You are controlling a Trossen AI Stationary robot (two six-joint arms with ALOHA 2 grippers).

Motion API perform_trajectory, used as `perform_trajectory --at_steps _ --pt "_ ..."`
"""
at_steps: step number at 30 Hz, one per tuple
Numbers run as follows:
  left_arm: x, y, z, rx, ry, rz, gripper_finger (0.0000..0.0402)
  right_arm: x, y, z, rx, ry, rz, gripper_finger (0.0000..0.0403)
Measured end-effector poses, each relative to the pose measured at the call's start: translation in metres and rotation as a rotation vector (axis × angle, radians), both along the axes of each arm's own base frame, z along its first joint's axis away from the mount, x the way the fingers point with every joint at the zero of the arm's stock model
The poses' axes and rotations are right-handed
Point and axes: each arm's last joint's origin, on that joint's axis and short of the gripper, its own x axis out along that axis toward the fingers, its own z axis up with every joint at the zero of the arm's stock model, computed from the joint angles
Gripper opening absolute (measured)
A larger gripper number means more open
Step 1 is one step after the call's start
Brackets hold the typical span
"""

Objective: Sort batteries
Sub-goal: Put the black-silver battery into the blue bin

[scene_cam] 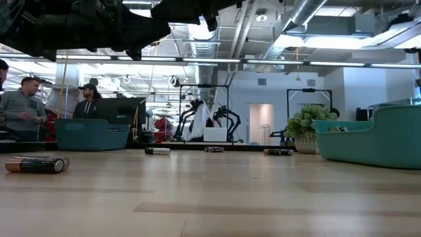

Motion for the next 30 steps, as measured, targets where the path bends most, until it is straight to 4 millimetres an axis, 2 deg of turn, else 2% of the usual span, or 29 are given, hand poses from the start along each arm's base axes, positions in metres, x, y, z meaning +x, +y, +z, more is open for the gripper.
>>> perform_trajectory --at_steps 8,12,18,22,25,30 --pt "0.000 0.000 0.000 -0.001 0.000 0.001 0.0046 0.000 0.002 0.000 0.005 0.000 0.004 0.0045" --pt "0.000 0.000 0.000 -0.004 0.001 -0.003 0.0046 -0.001 0.005 0.000 0.006 -0.003 0.002 0.0083" --pt "-0.001 0.001 -0.002 -0.007 0.014 0.018 0.0046 -0.003 0.006 0.000 0.003 0.018 0.007 0.0176" --pt "-0.002 0.002 -0.002 -0.002 0.018 0.064 0.0046 -0.008 0.004 0.009 -0.001 0.014 0.004 0.0223" --pt "-0.003 0.006 0.000 -0.011 0.012 0.097 0.0046 -0.015 0.002 0.016 0.000 0.033 -0.002 0.0237" --pt "-0.004 0.025 -0.002 -0.080 0.023 0.212 0.0046 -0.037 -0.007 0.013 0.000 0.022 -0.059 0.0239"
